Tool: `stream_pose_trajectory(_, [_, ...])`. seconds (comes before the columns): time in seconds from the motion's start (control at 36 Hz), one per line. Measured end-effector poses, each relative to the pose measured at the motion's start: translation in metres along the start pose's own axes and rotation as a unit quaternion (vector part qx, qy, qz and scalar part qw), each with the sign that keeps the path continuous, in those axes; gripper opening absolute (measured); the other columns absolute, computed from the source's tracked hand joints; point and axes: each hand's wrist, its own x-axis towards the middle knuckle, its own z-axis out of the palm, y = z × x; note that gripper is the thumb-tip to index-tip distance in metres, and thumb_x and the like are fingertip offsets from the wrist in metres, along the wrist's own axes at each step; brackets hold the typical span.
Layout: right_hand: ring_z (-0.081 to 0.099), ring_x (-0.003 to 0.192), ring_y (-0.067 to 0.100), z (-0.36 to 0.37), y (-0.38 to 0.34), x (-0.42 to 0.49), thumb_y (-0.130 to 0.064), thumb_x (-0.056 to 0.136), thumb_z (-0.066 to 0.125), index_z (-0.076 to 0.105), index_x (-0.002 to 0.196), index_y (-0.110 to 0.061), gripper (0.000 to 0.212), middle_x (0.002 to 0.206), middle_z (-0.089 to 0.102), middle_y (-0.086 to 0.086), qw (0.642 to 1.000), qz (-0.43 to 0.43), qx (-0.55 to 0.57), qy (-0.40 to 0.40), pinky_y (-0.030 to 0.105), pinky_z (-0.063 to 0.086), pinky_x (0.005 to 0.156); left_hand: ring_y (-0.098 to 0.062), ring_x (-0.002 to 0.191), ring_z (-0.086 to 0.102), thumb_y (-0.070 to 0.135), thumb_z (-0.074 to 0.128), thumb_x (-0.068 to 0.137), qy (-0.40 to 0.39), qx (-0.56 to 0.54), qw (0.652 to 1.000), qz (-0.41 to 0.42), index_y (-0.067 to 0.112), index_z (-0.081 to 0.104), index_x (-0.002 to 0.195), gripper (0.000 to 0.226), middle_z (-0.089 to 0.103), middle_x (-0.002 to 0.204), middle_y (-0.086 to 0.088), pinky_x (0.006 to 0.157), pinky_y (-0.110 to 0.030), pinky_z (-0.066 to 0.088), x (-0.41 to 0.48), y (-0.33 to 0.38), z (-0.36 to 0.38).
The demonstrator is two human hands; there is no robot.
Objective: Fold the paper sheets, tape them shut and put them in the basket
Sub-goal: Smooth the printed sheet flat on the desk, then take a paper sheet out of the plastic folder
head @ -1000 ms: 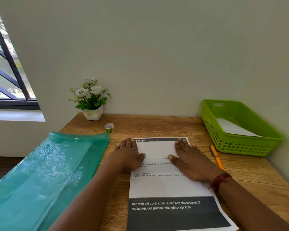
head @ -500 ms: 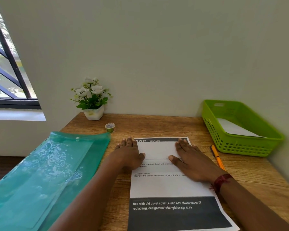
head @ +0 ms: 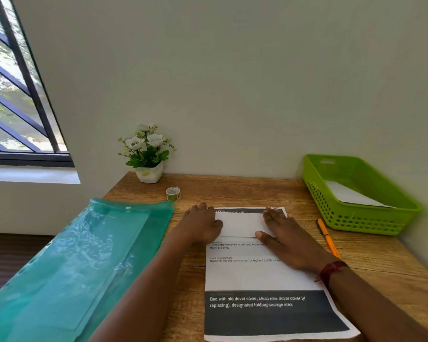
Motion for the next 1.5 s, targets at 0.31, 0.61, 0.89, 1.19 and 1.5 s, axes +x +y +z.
stream_pose_trajectory(0.31, [-0.006,0.147,0.004,-0.017,-0.033,-0.016,-0.07,0.086,0.008,0.004,0.156,-0.013,0.09,0.163,-0.002,0.0,0.996,-0.08,-0.027,-0.039,0.03,-0.006,0.119,-0.024,0.083,0.053,0.02,0.036,0.103,0.15,-0.215,0.964,0.054,0.001,0.058,0.086,0.034,0.063,0.093,-0.017,0.082,-0.044,0.047,-0.015,-0.013,-0.033])
stream_pose_trajectory(0.61, [0.0,0.15,0.011,-0.022,-0.107,-0.012,-0.057,0.098,0.018,0.008,0.156,-0.015,0.073,0.164,0.004,0.002,0.976,-0.177,-0.089,-0.091,0.036,0.002,0.123,-0.028,0.083,0.057,0.022,0.039,0.102,0.224,-0.236,0.945,-0.02,-0.008,0.062,0.09,0.04,0.063,0.09,-0.018,0.076,-0.041,0.044,-0.058,-0.069,-0.054])
stream_pose_trajectory(0.89, [0.02,0.147,0.019,-0.005,-0.175,0.019,-0.047,0.103,0.026,0.026,0.152,-0.012,0.06,0.159,0.025,0.01,0.953,-0.281,-0.089,-0.074,0.042,0.013,0.119,-0.029,0.133,0.047,0.021,0.047,0.1,0.265,-0.194,0.939,-0.103,0.007,0.059,0.135,0.039,0.054,0.143,-0.012,0.109,-0.036,0.034,-0.096,-0.171,-0.033])
stream_pose_trajectory(1.19, [0.014,0.149,0.018,0.025,-0.236,0.062,-0.053,0.102,0.025,0.018,0.155,-0.013,0.066,0.162,0.018,0.008,0.949,-0.29,-0.084,-0.09,0.04,0.006,0.123,-0.035,0.113,0.056,0.026,0.053,0.095,0.36,-0.223,0.882,-0.209,0.008,0.067,0.12,0.033,0.059,0.129,-0.015,0.099,-0.039,0.043,-0.113,-0.204,-0.003])
stream_pose_trajectory(1.5, [0.041,0.135,0.02,0.029,-0.255,0.111,-0.042,0.102,0.038,0.038,0.146,-0.014,0.052,0.15,0.042,0.003,0.978,-0.208,-0.013,-0.005,0.035,0.037,0.109,-0.04,0.112,0.055,0.041,0.04,0.099,0.349,-0.263,0.843,-0.313,0.012,0.052,0.123,0.041,0.062,0.121,-0.021,0.097,-0.048,0.038,-0.116,-0.209,-0.003])
